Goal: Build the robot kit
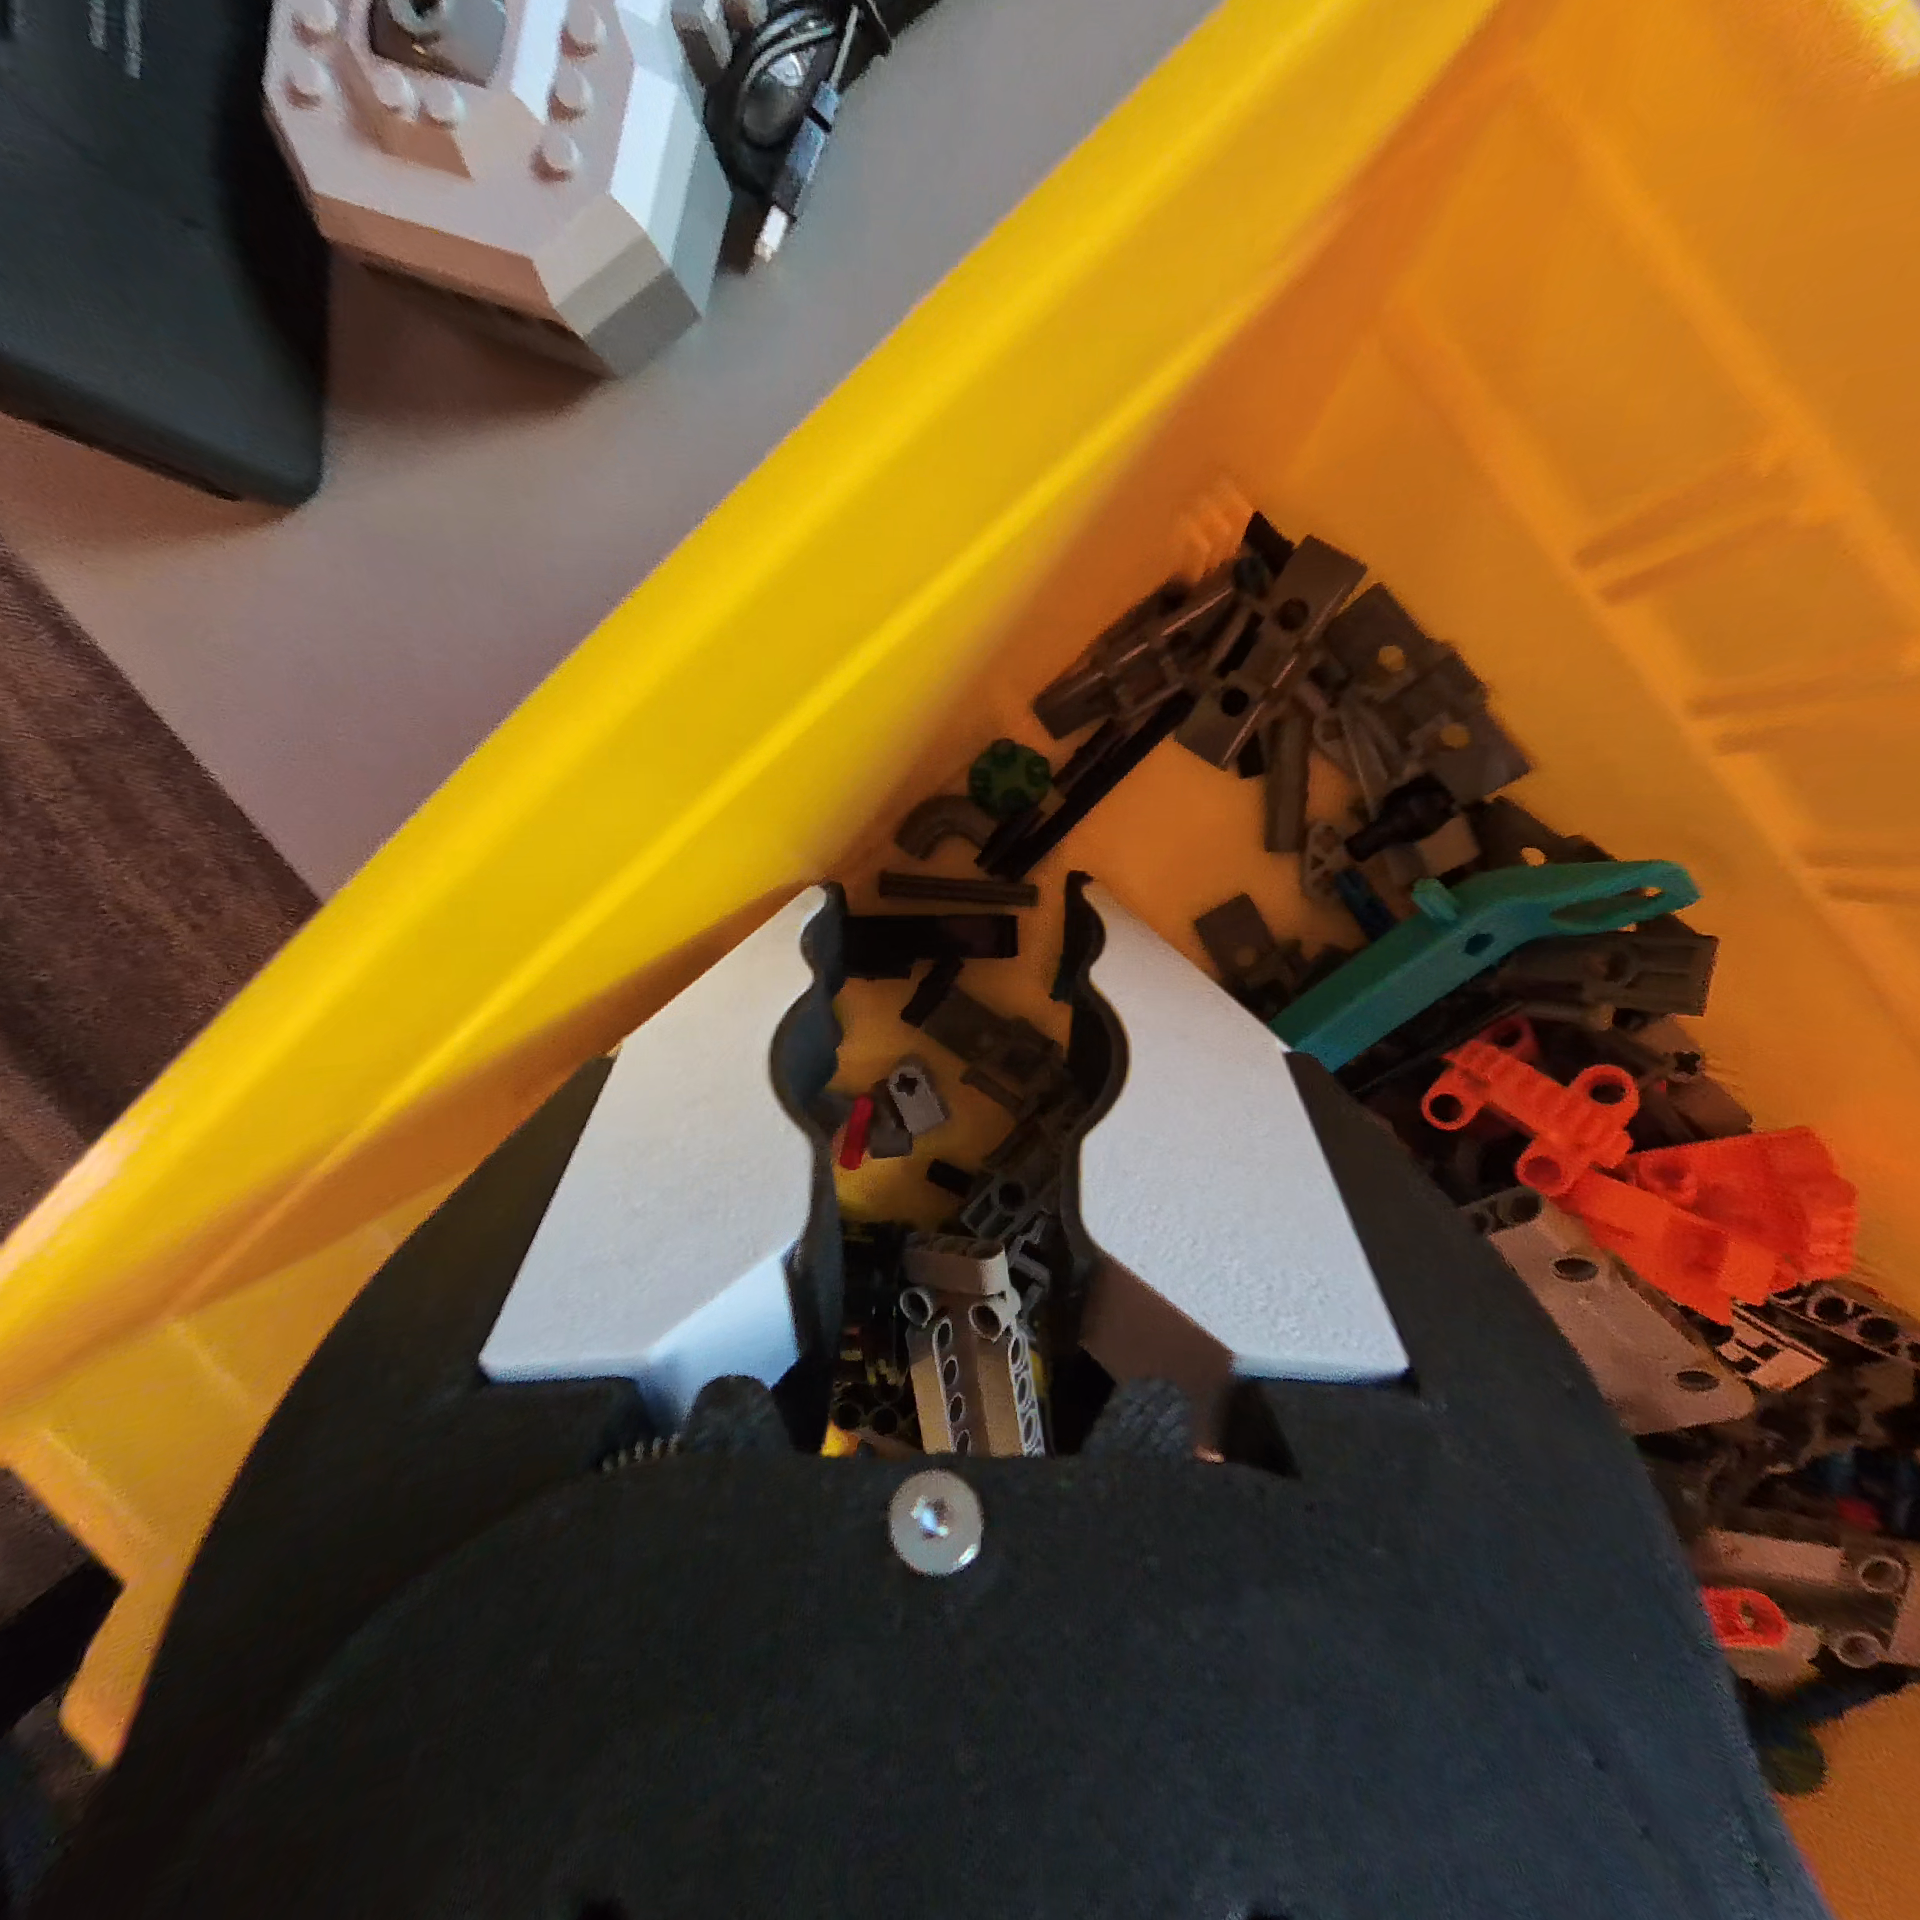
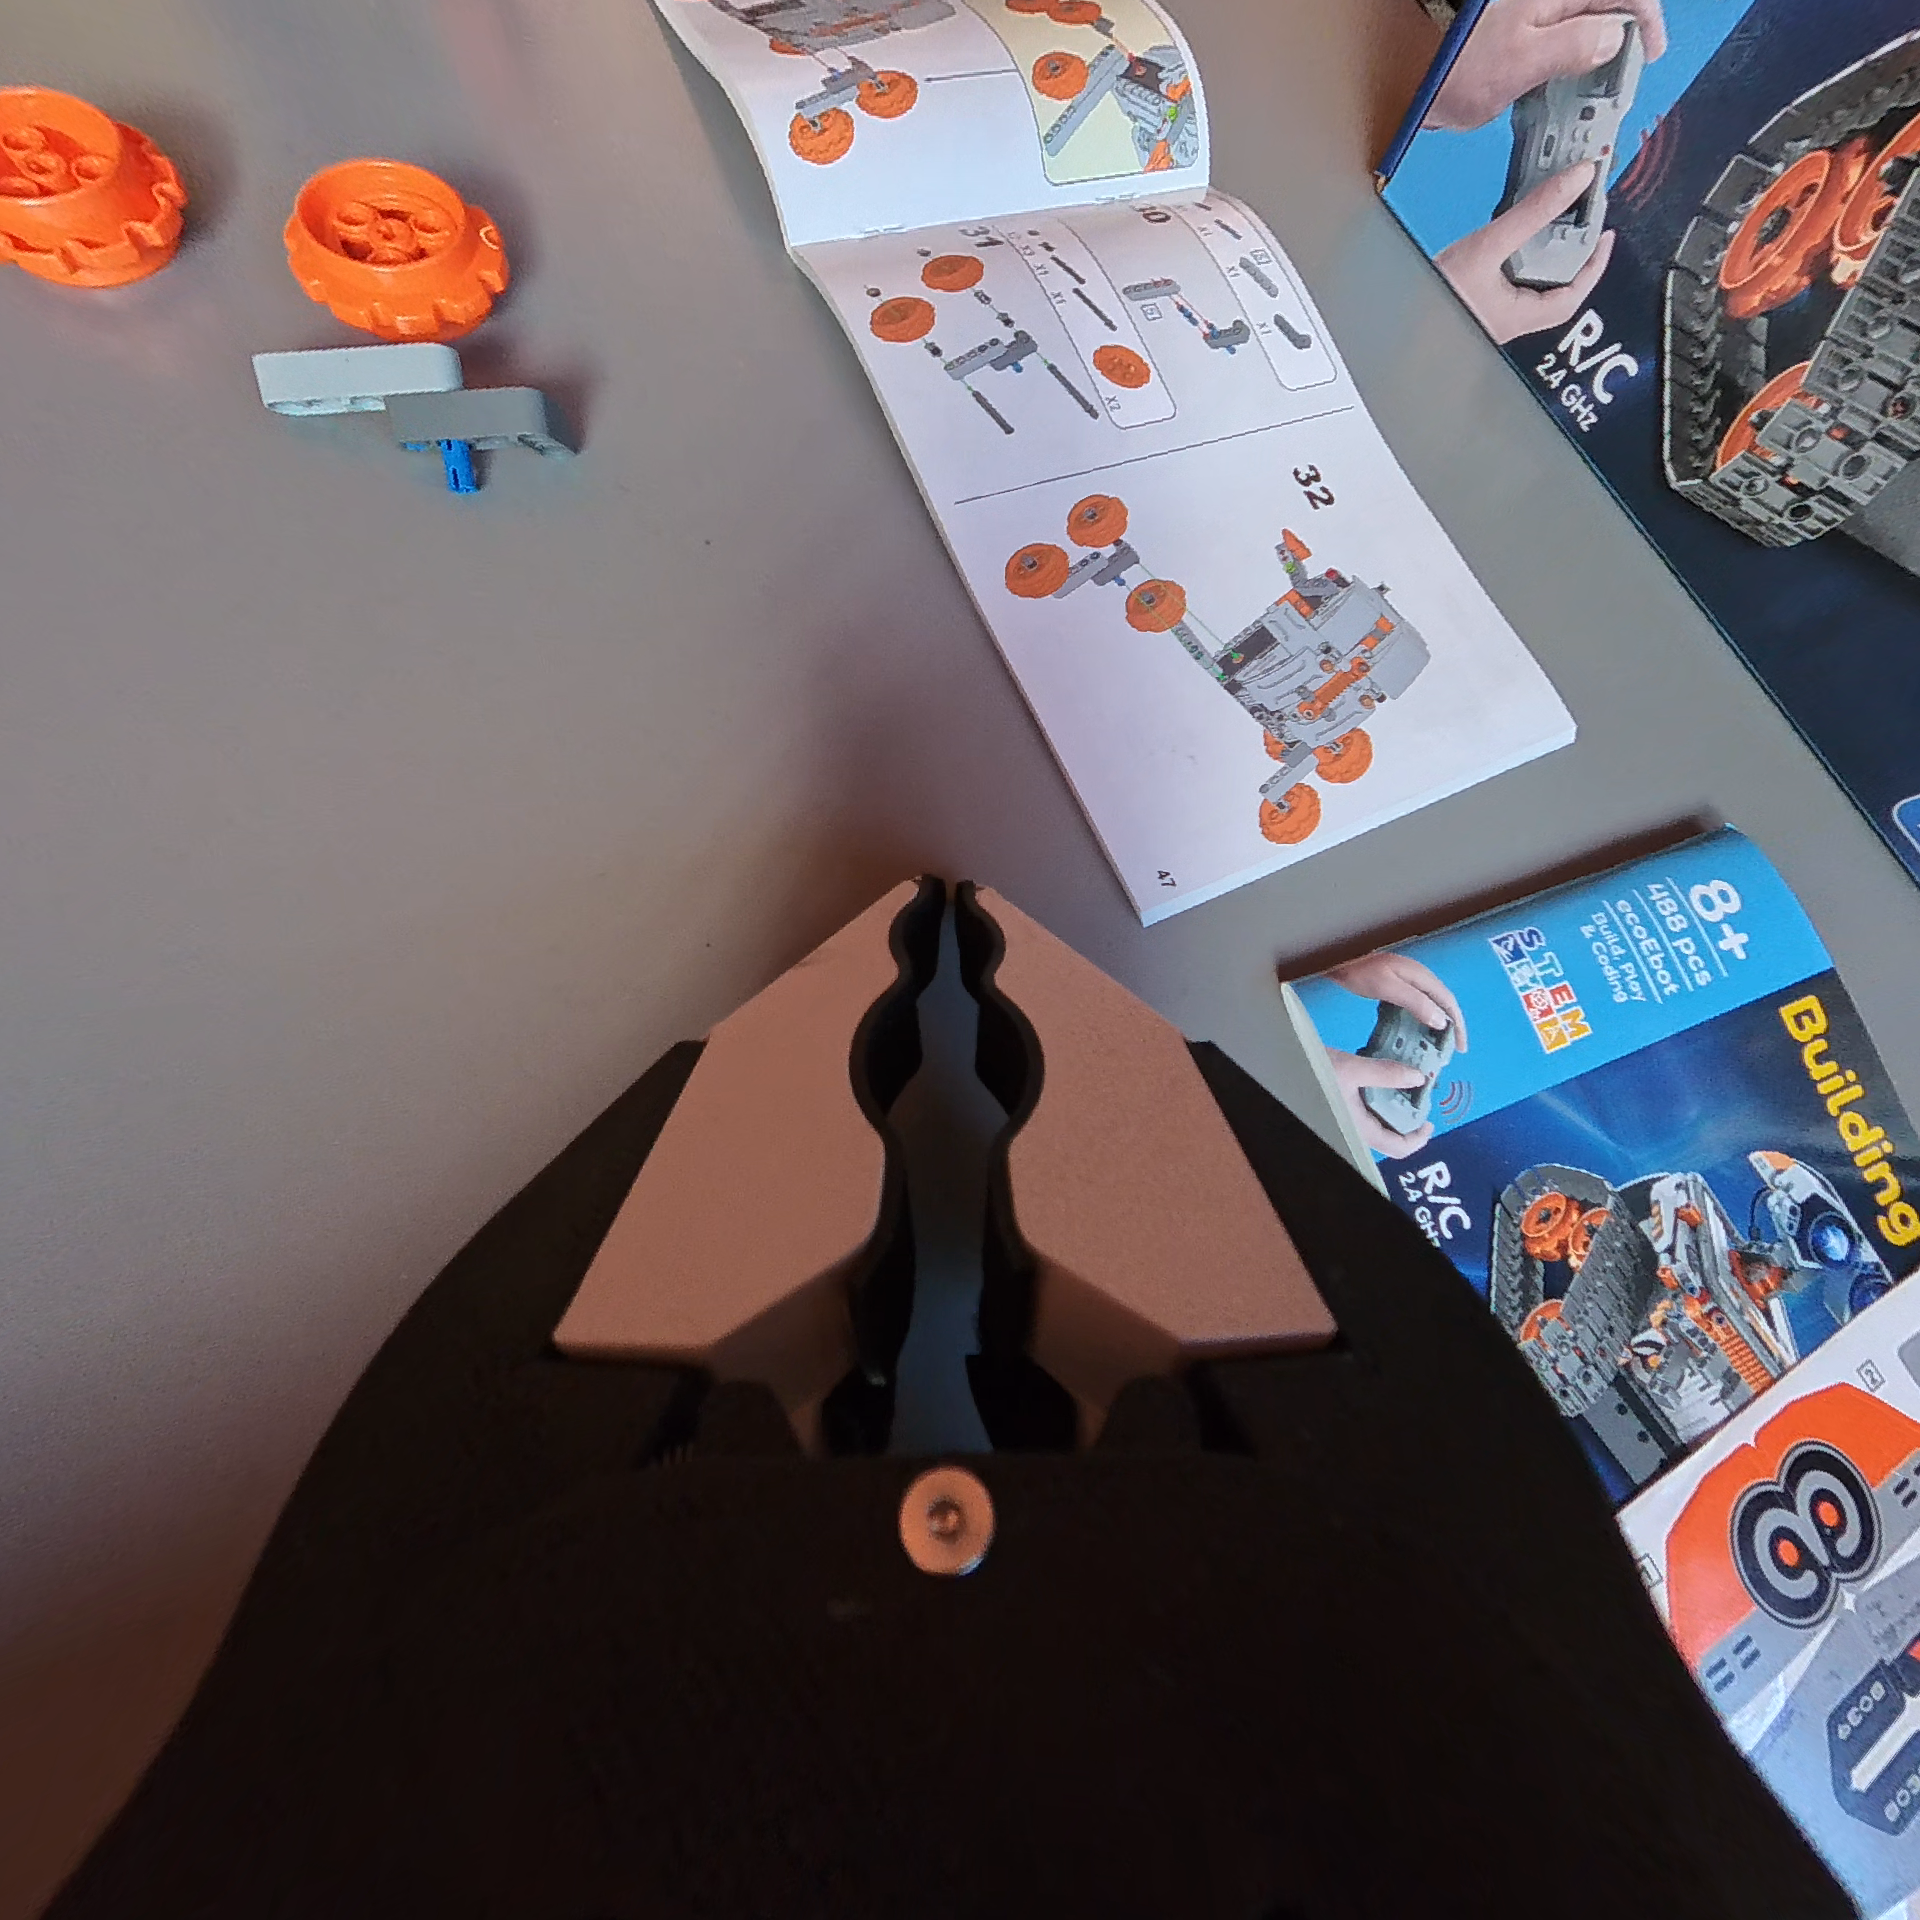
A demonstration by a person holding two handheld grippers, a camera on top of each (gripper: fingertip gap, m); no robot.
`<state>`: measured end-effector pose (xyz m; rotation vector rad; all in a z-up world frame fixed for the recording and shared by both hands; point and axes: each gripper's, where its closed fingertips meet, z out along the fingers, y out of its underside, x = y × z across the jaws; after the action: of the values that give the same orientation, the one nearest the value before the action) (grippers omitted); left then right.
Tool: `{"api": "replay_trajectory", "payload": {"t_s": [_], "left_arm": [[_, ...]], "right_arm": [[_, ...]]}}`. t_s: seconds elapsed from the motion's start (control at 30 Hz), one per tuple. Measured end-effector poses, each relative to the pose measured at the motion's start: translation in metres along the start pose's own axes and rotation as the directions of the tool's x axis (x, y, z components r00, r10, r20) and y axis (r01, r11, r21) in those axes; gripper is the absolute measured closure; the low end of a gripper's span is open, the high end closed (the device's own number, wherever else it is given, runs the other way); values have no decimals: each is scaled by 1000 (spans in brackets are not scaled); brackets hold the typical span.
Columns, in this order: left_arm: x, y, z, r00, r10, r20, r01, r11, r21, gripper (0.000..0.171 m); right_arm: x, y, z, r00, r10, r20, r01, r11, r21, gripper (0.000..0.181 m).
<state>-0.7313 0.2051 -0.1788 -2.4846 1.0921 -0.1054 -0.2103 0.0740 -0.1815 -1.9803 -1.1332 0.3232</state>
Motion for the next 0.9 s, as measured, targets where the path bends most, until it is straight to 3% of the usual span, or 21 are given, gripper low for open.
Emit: {"api": "replay_trajectory", "payload": {"t_s": [0.17,0.23,0.63,0.9], "left_arm": [[5,1,4,999,-2,-46,3,1000,10,129],[8,1,4,997,-12,-79,14,999,29,136],[23,17,-6,995,-11,-103,13,1000,17,142],[22,7,-14,991,-71,-113,80,994,76,142]], "right_arm": [[0,0,0,1000,0,1,0,1000,0,178],[0,0,0,1000,-1,1,1,1000,0,178],[-2,0,-1,1000,0,9,0,1000,1,178],[-2,0,-1,1000,-2,7,2,1000,1,177]]}}
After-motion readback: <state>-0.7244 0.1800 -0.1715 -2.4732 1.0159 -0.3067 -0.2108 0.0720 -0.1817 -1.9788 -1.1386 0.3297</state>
